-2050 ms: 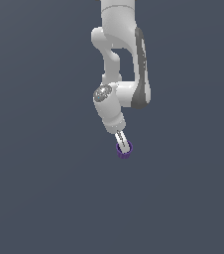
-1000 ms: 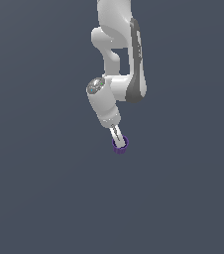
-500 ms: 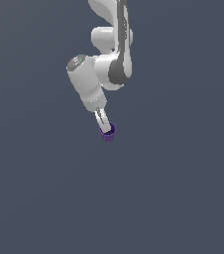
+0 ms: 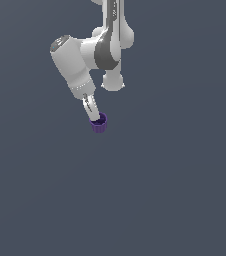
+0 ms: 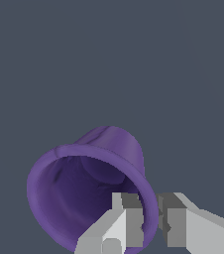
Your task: Pick up the object and move it to a goal position.
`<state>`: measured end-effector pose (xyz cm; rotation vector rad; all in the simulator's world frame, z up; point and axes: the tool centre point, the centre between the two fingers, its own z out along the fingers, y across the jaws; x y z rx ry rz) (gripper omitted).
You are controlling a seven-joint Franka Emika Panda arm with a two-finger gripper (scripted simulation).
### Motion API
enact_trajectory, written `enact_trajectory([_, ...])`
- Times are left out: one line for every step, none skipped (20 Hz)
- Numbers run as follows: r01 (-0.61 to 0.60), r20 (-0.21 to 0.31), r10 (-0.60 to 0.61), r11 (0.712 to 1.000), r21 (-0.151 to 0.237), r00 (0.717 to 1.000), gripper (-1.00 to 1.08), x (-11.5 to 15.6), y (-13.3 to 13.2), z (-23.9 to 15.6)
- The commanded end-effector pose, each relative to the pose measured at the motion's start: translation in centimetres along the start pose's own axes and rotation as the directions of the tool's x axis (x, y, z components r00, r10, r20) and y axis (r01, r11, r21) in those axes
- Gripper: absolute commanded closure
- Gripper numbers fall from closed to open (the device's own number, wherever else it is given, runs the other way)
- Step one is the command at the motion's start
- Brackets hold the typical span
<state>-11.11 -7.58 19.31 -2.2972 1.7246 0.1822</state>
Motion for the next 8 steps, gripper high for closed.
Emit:
enact_trajectory([0.002,0.000,-0.002,1.000,0.000,1.000,1.08,0.25,0.31,-0.74])
enact_trajectory([0.002,0.000,-0.002,1.000,0.000,1.000,1.08,0.32,0.36,-0.87])
enact_trajectory([0.002,0.000,-0.002,1.000,0.000,1.000,1.08,0.36,0.38,-0.94])
enact_trajectory([0.002,-0.001,-0.002,1.000,0.000,1.000,1.08,0.35,0.35,-0.96])
enact_trajectory([0.002,-0.001,-0.002,1.000,0.000,1.000,1.08,0.34,0.30,-0.91])
enact_trajectory([0.002,-0.001,-0.002,1.000,0.000,1.000,1.08,0.32,0.22,-0.80])
enact_trajectory([0.002,-0.001,-0.002,1.000,0.000,1.000,1.08,0.29,0.17,-0.72])
enact_trajectory([0.003,-0.001,-0.003,1.000,0.000,1.000,1.08,0.26,0.15,-0.71])
